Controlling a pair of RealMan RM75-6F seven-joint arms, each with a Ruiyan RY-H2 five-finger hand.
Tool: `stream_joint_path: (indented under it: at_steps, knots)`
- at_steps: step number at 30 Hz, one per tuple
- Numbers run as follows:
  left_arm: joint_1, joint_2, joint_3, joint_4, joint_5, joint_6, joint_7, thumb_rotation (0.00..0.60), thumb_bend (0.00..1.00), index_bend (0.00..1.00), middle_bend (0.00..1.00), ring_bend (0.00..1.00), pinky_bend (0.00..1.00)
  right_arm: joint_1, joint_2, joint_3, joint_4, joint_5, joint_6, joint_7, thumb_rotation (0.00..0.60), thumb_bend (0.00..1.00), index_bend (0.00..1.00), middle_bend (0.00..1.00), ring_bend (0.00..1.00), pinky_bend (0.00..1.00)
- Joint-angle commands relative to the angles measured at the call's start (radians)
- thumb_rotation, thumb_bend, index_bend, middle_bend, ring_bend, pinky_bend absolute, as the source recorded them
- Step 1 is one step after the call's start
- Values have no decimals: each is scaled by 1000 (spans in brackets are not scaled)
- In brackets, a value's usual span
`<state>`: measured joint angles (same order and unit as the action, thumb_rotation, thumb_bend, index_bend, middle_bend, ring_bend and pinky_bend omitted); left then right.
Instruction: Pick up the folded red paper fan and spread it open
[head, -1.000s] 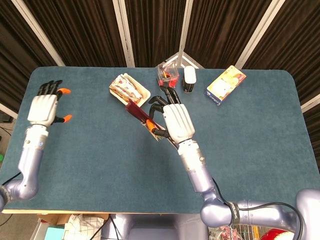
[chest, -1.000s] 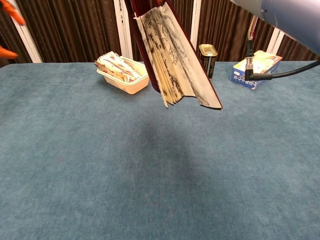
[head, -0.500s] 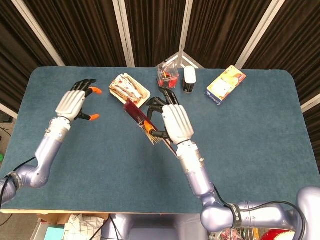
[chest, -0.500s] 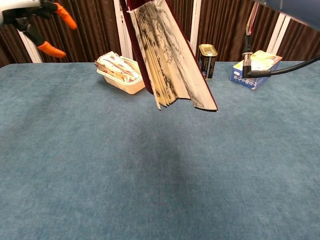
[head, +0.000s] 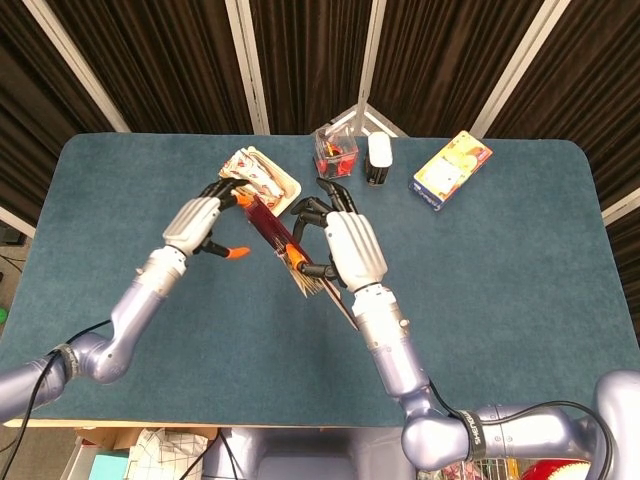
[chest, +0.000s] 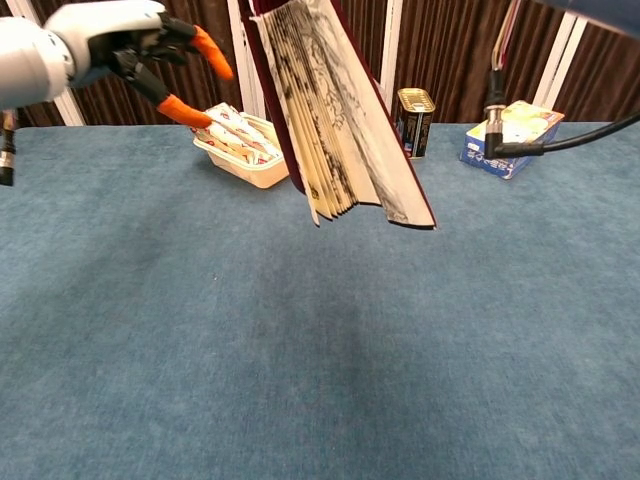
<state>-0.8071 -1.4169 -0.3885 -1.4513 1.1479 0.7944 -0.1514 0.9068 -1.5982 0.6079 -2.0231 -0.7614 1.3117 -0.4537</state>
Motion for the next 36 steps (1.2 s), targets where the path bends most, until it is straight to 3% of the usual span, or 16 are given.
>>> stream_joint_path:
  at_steps: [1, 17, 29, 36]
  knots:
    - [-18, -19, 8, -7, -10, 0, 16, 600, 130, 379, 77, 0, 0, 2, 6, 7, -13, 14, 9, 10, 600, 584, 755, 363, 77, 63]
    - [-71, -100, 21, -15, -79, 7, 46, 600, 206, 415, 81, 0, 0, 1, 46, 48, -80, 108, 43, 57, 600, 584, 755, 364, 77, 63]
    - [-81, -145, 29, -12, -128, 24, 44, 600, 414, 571, 104, 0, 0, 20, 61, 54, -114, 147, 65, 73, 600, 584, 762, 367, 77, 63]
    - [-86, -149, 31, -11, -134, 26, 44, 600, 392, 511, 92, 0, 0, 30, 67, 64, -126, 180, 73, 91, 600, 584, 762, 368, 77, 68]
